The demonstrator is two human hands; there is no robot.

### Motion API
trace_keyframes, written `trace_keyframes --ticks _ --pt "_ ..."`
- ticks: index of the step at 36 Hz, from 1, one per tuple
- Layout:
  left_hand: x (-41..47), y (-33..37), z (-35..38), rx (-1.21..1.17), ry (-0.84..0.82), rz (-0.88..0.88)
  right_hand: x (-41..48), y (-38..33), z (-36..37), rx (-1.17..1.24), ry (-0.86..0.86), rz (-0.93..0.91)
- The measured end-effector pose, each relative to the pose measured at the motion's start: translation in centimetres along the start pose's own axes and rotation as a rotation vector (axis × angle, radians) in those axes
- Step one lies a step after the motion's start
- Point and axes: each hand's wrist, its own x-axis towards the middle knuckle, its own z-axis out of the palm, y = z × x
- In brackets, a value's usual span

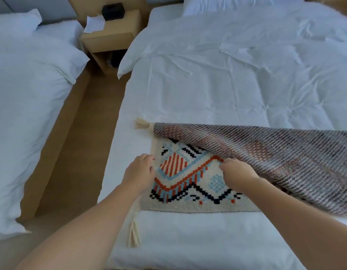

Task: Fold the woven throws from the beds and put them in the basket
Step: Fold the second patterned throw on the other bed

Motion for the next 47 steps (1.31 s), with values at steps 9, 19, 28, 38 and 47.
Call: trace_keyframes --ticks 9,19,28,38,47 --pt "14.0 -6.4 5.5 0.093 -0.015 0.153 11.5 -3.1 3.1 -0.082 0.007 0.097" --pt "24.0 -2.3 13.3 0.155 0.077 0.452 18.5 -2.3 5.5 -0.204 0.168 0.221" --pt "29.1 0.3 13.1 0.176 0.188 0.547 20.9 -0.2 5.2 -0.036 0.283 0.299" --pt "28.1 3.2 7.9 0.228 0.204 0.609 20.1 1.2 3.0 0.355 0.284 0.323" --pt "27.5 1.4 9.9 0.519 0.099 0.547 20.1 1.4 2.7 0.333 0.160 0.299"
